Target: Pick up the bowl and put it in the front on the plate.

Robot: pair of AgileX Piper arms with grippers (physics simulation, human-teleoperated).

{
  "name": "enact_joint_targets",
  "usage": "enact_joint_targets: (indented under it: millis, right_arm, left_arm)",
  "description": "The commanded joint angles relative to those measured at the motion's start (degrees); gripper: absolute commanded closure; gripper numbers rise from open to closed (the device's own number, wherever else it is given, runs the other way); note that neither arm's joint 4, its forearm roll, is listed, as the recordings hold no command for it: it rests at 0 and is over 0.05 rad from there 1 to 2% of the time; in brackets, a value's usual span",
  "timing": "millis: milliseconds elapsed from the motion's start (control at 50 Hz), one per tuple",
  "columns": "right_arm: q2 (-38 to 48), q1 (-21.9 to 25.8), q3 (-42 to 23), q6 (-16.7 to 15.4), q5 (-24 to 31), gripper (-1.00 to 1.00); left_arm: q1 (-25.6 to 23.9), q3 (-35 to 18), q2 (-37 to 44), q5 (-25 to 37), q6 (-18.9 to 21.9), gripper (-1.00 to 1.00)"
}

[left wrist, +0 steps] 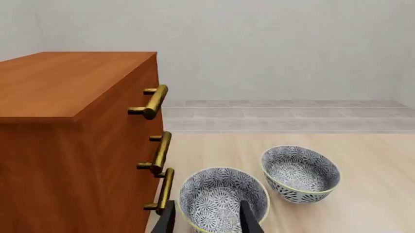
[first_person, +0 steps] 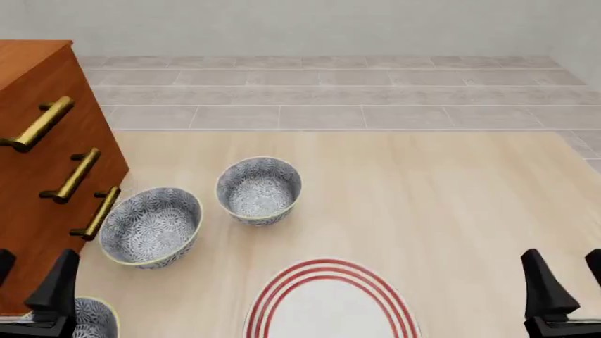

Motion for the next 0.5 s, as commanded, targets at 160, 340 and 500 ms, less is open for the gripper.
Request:
enact_joint_targets:
  millis: [160,340,500]
  right_arm:
    - [0.7,0.4,-0.1,-0.1,-0.3,-1.00]
    - [5.0,1.3,-0.1,-0.2,-3.6,-1.00]
    - [12.0,2.9,-1.7,-0.7,-8.6,-1.00]
  left_arm:
    - [0.0,0.0,0.0,0.0,0.0,-1.00]
    - [0.0,0.0,0.0,0.0,0.0,-1.00]
    - [0.0,0.0,0.0,0.0,0.0,-1.00]
